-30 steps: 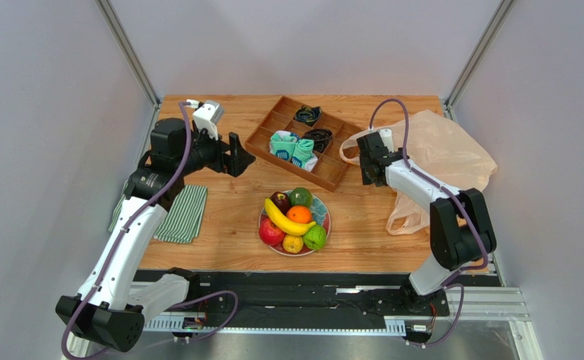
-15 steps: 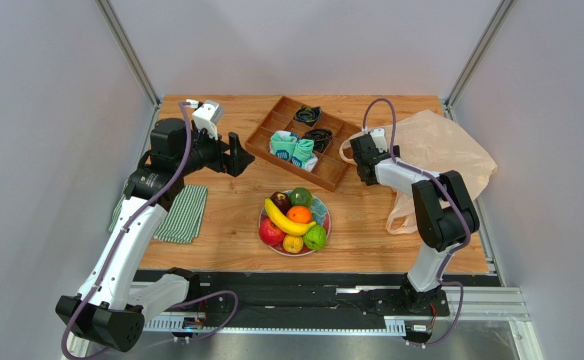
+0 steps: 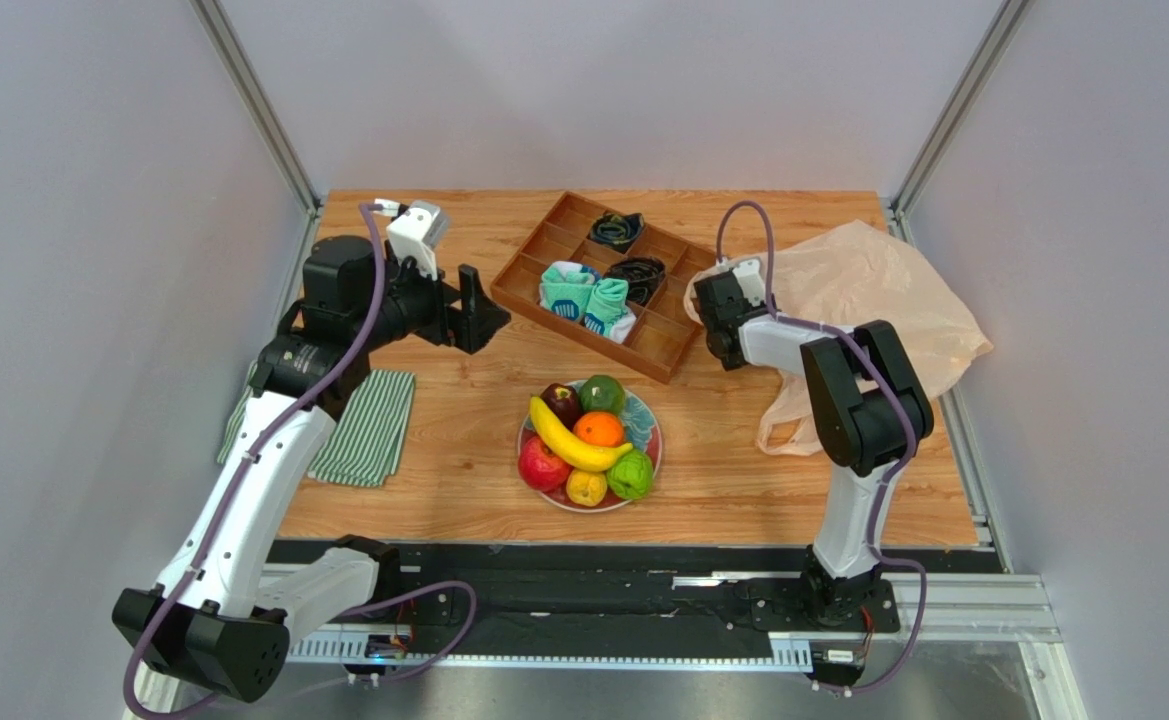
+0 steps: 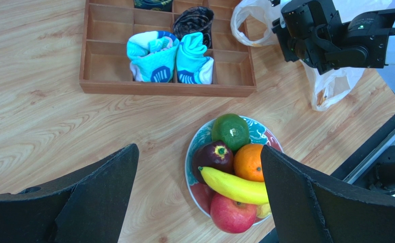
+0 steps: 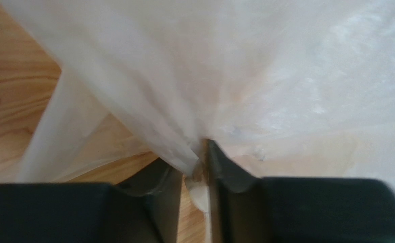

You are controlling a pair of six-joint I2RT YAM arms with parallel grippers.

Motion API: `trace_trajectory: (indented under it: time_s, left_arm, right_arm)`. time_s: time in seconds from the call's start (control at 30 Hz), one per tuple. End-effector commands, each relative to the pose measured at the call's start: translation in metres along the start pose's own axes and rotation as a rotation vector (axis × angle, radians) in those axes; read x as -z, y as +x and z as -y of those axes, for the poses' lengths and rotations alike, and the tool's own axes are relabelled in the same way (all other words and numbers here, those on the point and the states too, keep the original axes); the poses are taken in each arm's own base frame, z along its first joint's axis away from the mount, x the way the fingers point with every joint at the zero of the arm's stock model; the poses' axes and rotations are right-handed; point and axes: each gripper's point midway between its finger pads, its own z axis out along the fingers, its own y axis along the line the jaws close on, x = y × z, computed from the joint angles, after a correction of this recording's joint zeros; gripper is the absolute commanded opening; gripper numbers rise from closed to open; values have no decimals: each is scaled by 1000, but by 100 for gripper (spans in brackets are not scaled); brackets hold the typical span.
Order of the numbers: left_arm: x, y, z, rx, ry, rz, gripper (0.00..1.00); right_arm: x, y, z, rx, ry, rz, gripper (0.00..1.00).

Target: Place the fruits into the plastic bag

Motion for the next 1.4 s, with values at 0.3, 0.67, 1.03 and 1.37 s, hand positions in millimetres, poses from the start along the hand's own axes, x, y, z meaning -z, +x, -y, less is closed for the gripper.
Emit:
trace_trajectory:
  time_s: [0.3,0.67,1.03,1.37]
  left_arm:
    - [0,-12,10,-32,58,39,99]
    - [-11,-25,56,30,338,120,99]
    - [-72,-27,122,122,477,18,99]
    - [-148,22,132,93,358,-134,98]
  right_arm:
    - [53,-51,55,-153,-33,137,0]
    - [158,-53,77,-314,-365,238,0]
    - [203,-57,84,-381,-514,297,0]
    - [227,-64,73,-417,-653,311,0]
